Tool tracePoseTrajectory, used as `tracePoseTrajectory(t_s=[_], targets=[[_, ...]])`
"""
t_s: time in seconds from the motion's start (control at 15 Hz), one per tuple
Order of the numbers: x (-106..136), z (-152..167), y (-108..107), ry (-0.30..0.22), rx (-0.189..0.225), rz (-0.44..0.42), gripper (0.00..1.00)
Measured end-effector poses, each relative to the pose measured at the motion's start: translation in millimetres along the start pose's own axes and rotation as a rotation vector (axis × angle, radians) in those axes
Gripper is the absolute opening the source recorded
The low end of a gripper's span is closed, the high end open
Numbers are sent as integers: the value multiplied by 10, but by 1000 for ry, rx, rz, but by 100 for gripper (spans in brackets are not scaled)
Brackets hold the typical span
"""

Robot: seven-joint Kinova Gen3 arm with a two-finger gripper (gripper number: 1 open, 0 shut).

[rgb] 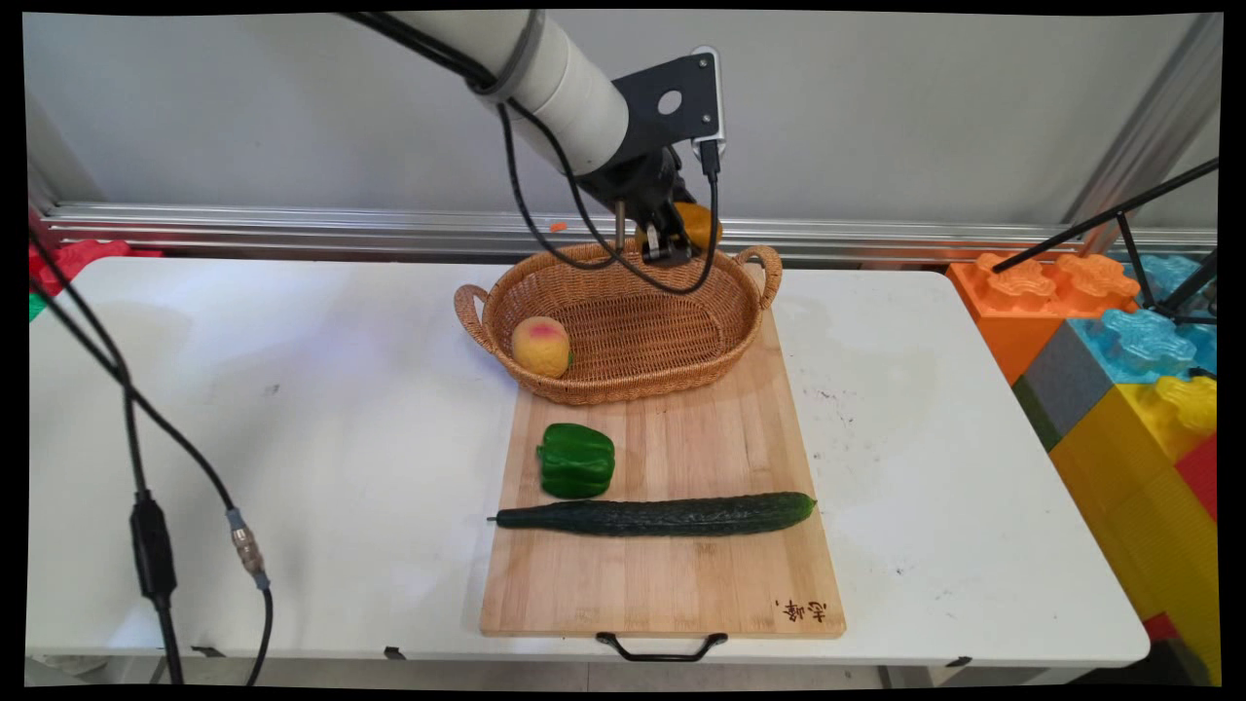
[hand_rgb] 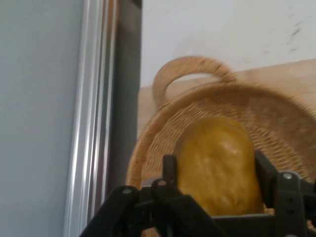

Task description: Place the picked object in the vegetable basket

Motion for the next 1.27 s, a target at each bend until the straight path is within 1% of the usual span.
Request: tracePoseTrajectory(t_s=[0.13,0.33,0.53,0.67,0.8,1.0,1.07,1.27], targets=[[-109,260,-112,-24,-6,-10,0],[-327,751,-171,-68,-58,-32,0],[-450,1061,-196,-85,-92,-44,0],[-515,1236,-225,-94,-100,-48,0],[-569,1388,-263,-100,-100,-51,0],[-606,1556,-305,-103,-105,-48,0],[-613,1591,-308,-102,-113,-46,100],[-574,1625,-302,-89,-133,-40,100]])
